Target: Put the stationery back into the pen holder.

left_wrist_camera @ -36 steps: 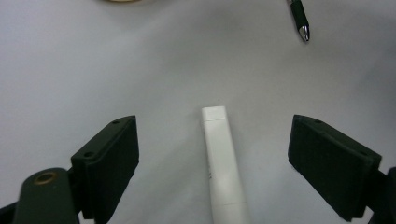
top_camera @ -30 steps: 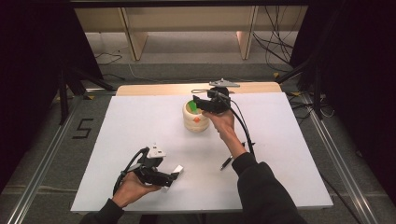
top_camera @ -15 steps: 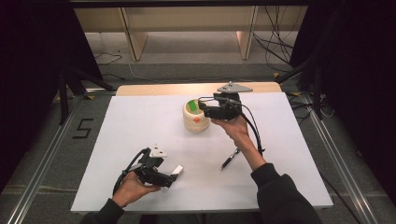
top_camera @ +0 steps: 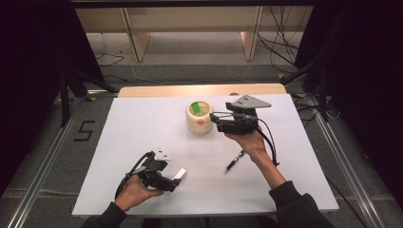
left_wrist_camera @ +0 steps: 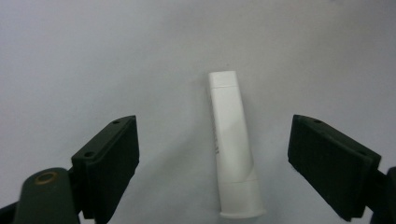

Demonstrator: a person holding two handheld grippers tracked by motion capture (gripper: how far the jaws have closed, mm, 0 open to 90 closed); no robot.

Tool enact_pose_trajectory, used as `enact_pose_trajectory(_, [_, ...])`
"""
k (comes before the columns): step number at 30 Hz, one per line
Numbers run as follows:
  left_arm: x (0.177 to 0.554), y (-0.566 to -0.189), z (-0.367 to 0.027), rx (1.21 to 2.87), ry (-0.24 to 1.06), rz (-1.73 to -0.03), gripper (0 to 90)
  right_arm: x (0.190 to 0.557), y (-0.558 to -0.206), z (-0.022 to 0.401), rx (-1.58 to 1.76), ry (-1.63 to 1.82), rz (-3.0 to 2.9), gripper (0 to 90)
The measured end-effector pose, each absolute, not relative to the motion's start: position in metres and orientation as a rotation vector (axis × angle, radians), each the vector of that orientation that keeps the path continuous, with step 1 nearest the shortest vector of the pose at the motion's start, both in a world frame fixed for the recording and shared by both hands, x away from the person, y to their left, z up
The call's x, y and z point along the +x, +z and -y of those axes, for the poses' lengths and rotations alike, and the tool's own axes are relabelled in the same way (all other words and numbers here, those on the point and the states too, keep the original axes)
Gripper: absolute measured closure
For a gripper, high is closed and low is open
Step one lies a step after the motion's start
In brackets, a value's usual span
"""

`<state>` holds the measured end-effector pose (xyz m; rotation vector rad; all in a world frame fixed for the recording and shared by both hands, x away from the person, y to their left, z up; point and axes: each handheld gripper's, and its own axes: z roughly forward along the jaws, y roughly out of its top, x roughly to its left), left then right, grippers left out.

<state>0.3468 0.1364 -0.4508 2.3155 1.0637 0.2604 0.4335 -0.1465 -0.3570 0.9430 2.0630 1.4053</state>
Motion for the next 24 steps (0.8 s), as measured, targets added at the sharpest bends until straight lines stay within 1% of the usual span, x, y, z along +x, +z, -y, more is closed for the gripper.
enact_pose_trajectory(24, [0.342,-0.450,-0.128,2.420,0.204,-1.076,17.5,0.388,-0.387,0.178,0.927,1.393,-2.105,25.3])
